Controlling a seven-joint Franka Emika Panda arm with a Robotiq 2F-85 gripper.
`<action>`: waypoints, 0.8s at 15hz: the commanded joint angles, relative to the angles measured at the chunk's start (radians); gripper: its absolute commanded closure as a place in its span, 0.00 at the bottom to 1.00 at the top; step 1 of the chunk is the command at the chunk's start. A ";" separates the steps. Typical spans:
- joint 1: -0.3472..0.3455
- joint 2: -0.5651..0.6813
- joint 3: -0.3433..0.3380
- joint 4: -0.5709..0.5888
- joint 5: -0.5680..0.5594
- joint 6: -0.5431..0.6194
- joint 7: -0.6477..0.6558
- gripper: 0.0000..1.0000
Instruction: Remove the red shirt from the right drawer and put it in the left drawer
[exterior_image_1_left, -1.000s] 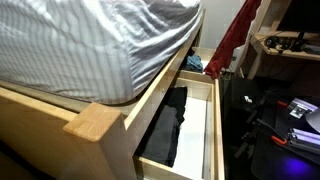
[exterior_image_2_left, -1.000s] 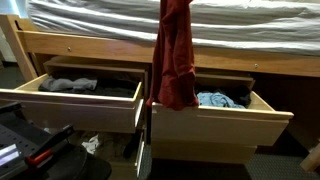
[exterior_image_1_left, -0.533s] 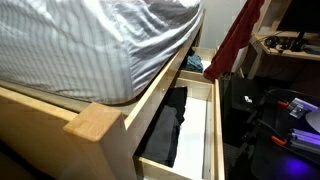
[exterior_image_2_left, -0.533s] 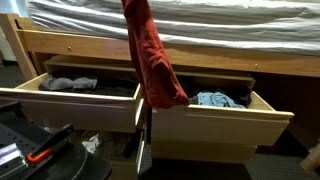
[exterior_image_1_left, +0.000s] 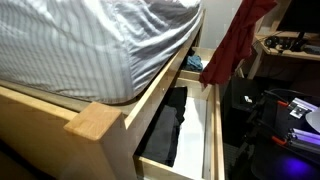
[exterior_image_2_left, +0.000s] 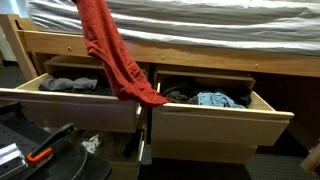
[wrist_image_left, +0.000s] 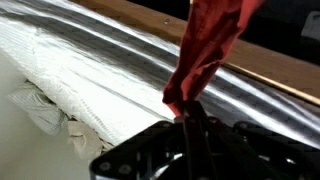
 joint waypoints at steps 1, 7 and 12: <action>-0.025 0.081 0.050 0.001 -0.133 -0.020 -0.006 1.00; -0.028 0.205 0.100 0.002 -0.217 -0.092 0.169 1.00; -0.145 0.271 -0.092 0.127 -0.241 -0.134 0.186 1.00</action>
